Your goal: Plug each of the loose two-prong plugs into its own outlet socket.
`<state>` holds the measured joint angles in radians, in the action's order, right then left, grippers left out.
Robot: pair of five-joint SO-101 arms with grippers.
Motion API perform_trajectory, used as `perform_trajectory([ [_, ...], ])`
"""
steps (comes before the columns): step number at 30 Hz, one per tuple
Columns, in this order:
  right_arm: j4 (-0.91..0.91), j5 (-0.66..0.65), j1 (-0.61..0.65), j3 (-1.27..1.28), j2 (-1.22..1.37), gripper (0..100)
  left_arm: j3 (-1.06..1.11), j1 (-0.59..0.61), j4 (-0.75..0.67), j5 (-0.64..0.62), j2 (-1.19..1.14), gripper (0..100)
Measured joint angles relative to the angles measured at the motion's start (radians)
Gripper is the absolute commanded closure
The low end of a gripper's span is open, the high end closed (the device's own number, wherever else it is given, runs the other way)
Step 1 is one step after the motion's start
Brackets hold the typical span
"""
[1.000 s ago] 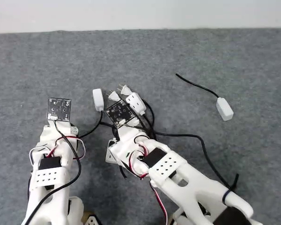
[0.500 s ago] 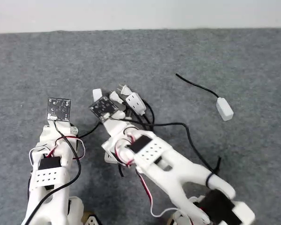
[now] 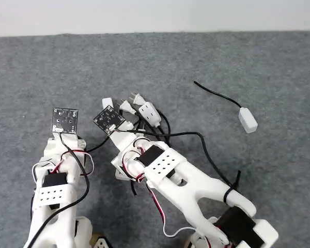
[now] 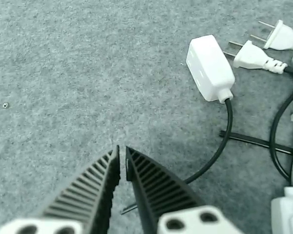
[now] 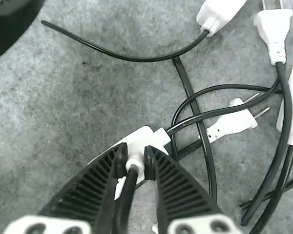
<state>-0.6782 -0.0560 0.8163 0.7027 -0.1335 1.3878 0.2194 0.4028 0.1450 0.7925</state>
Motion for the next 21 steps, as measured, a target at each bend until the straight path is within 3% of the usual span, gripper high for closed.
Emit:
perform_trajectory([
  [3,0.002,0.023,0.018,0.020,0.032,73.3,0.000,0.002,0.000,0.000,0.000,98],
  [6,-0.021,0.133,0.018,0.005,0.037,68.0,0.000,0.035,0.000,0.000,0.000,98],
  [13,-0.086,0.382,0.112,-0.066,0.060,68.0,-0.029,0.141,-0.006,-0.046,0.000,98],
  [18,-0.074,0.446,0.123,-0.077,0.066,68.2,-0.044,0.181,-0.006,-0.086,0.000,98],
  [21,-0.040,0.453,0.124,-0.077,0.115,74.6,-0.044,0.184,-0.006,-0.091,0.000,98],
])
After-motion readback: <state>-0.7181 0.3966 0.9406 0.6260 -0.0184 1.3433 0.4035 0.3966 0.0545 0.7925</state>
